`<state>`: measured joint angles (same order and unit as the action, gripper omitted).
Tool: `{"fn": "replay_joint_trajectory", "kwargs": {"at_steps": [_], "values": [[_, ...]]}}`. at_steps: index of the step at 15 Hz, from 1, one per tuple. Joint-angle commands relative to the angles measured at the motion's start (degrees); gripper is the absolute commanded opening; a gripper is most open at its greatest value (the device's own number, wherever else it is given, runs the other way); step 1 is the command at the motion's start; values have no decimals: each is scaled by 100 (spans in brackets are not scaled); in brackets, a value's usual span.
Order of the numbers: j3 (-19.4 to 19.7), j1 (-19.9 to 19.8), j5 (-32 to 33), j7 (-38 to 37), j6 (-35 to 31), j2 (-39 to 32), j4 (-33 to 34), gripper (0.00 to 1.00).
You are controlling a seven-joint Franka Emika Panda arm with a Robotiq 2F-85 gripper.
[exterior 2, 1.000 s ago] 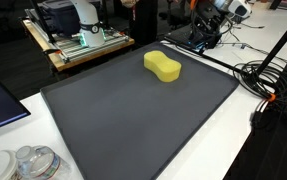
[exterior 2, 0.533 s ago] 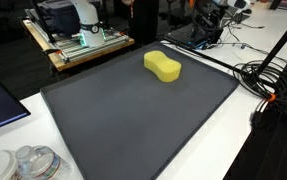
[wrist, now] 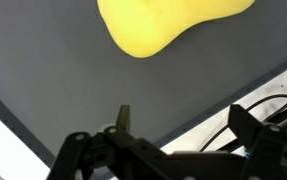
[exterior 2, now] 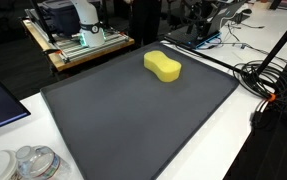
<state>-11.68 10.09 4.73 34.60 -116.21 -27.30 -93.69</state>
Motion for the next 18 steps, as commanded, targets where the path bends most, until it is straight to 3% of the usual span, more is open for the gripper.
{"fn": "replay_joint_trajectory", "kwargs": {"at_steps": [1, 11, 14, 18], "values": [[-18, 1, -42, -844, -639, 851, -1249, 100], [158, -101, -633, -3334, -2097, 2285, -3531, 100], [291, -236, -776, -3386, -2481, 2509, -4129, 100], [454, -518, -1620, -2740, -2780, 2505, -4681, 100]]}}
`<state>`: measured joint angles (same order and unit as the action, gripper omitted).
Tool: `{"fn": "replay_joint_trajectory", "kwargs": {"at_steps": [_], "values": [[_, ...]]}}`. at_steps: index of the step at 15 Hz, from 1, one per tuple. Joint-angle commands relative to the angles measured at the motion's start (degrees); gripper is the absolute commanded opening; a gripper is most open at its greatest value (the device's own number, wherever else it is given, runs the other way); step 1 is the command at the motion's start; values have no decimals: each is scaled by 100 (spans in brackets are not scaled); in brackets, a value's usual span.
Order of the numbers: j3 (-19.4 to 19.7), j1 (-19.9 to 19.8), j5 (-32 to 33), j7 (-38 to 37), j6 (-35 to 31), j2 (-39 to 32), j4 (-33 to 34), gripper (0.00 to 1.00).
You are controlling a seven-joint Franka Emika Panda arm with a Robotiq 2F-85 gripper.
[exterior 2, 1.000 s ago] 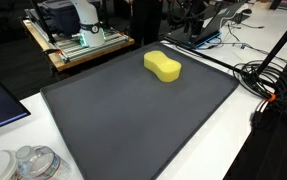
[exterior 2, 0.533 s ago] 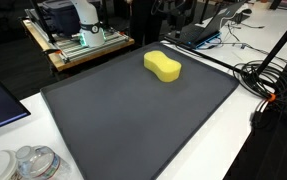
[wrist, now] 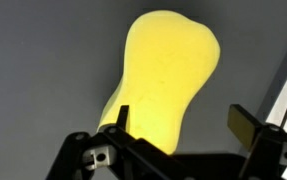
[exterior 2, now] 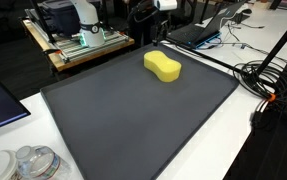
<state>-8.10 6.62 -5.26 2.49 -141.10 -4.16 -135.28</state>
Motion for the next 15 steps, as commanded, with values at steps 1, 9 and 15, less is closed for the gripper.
{"fn": "replay_joint_trajectory", "kwargs": {"at_steps": [1, 9, 15], "values": [[132, -235, -820, 630, -352, 151, -610, 100], [109, -641, -2890, 2538, -285, -415, -724, 100], [-18, -779, -3641, 3236, -370, -1060, -496, 74]]}}
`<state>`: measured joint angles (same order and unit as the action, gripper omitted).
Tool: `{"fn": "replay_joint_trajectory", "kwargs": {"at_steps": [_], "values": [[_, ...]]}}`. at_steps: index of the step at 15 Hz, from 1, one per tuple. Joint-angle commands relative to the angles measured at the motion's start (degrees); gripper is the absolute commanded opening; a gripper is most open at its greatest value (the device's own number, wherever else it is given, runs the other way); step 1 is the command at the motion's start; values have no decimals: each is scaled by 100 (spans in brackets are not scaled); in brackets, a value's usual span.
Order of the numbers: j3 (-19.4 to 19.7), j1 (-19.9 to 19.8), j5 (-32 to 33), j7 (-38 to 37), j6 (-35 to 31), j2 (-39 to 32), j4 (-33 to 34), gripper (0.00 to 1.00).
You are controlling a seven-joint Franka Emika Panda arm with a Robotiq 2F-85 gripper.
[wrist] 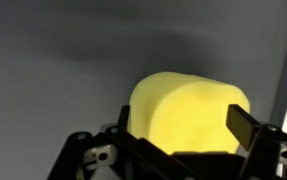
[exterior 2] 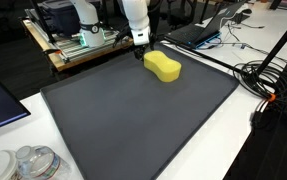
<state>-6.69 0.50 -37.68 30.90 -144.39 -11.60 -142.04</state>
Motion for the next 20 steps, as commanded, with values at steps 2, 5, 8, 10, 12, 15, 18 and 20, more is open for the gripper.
{"fn": "replay_joint_trajectory", "kwargs": {"at_steps": [2, 5, 8, 10, 12, 15, 18, 20], "values": [[-202, -175, -518, 485, -234, -495, 248, 59], [-291, -200, -591, 558, -342, -656, 356, 38], [-334, -226, -598, 509, -290, -570, 356, 20], [-320, -206, -565, 259, -87, -407, 329, 8], [-306, -175, -472, 3, 100, -246, 318, 2], [-300, -76, -314, -290, 148, 69, 254, 4], [-221, 90, 72, -703, 114, 682, 99, 4], [-112, 213, 831, -1325, 153, 1079, 29, 5]]}}
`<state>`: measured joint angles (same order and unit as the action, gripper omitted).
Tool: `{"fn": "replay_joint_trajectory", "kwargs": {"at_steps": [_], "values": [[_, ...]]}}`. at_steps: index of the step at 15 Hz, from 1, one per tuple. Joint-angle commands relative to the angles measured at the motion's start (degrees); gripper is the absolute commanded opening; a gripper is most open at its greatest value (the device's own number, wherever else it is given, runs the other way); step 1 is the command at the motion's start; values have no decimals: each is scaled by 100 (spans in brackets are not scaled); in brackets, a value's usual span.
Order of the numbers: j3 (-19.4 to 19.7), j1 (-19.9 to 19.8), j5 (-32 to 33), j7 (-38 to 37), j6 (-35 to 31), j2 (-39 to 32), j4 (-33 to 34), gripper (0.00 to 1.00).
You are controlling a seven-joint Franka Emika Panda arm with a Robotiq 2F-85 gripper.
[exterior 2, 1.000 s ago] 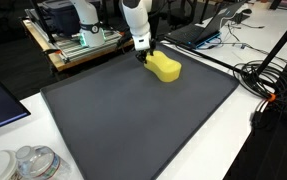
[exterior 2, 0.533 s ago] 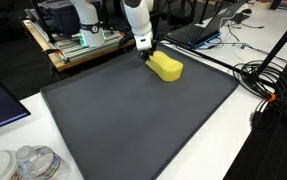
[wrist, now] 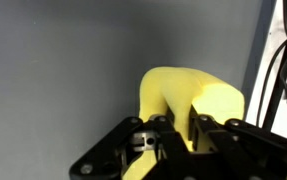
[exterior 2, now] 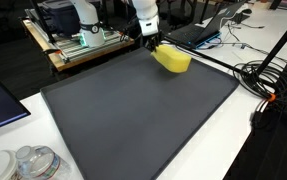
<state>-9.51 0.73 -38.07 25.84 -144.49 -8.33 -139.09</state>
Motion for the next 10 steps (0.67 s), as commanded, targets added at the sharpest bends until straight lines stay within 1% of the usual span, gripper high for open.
{"fn": "replay_joint_trajectory", "kwargs": {"at_steps": [1, 2, 3, 6, 8, 10], "values": [[166, 186, 1457, -1281, 93, 930, -302, 5], [269, 293, 1930, -1631, 188, 1098, -299, 5], [265, 285, 2425, -2026, 181, 1264, -347, 5], [241, 215, 3824, -3076, 815, 1639, -71, 4], [190, 166, 4438, -3513, 1243, 1877, 93, 4], [148, 153, 4829, -3739, 1697, 2066, 293, 3]]}}
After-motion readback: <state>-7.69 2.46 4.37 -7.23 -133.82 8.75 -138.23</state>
